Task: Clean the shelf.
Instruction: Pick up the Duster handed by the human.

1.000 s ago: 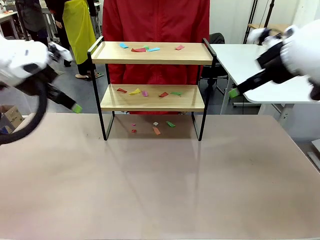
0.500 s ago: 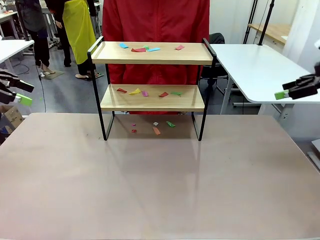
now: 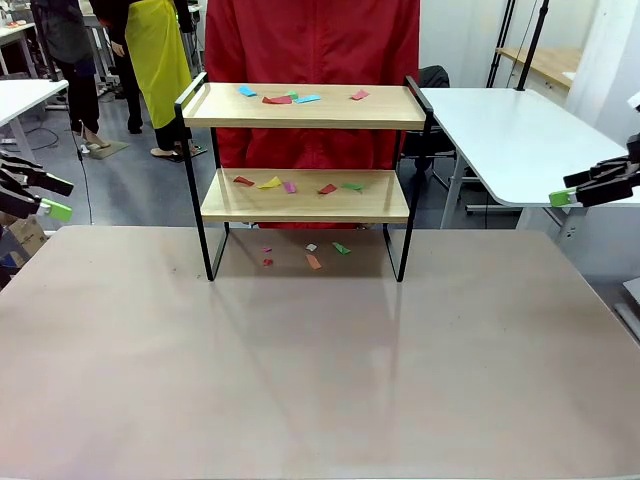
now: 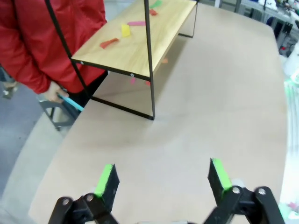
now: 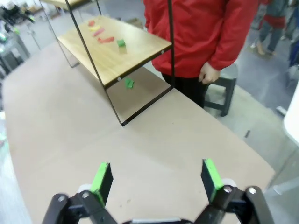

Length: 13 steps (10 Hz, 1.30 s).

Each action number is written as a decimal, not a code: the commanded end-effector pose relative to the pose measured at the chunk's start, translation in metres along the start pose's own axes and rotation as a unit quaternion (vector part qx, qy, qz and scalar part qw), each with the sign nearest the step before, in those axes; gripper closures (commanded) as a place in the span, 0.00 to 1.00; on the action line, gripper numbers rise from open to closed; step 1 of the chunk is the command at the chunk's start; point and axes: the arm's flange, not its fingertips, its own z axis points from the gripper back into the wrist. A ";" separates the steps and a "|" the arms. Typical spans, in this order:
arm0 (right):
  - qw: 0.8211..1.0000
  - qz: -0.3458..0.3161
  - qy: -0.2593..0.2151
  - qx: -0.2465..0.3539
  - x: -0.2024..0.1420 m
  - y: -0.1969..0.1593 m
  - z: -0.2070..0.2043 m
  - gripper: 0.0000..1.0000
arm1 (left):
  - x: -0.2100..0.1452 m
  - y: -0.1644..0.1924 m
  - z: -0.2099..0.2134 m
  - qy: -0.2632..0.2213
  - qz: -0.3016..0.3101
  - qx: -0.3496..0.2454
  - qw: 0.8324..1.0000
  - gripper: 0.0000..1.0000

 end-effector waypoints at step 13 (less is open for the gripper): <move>0.983 0.068 -0.161 0.064 -0.069 -0.142 -0.027 0.00 | -0.096 0.102 -0.016 -0.246 -0.057 -0.132 0.958 0.00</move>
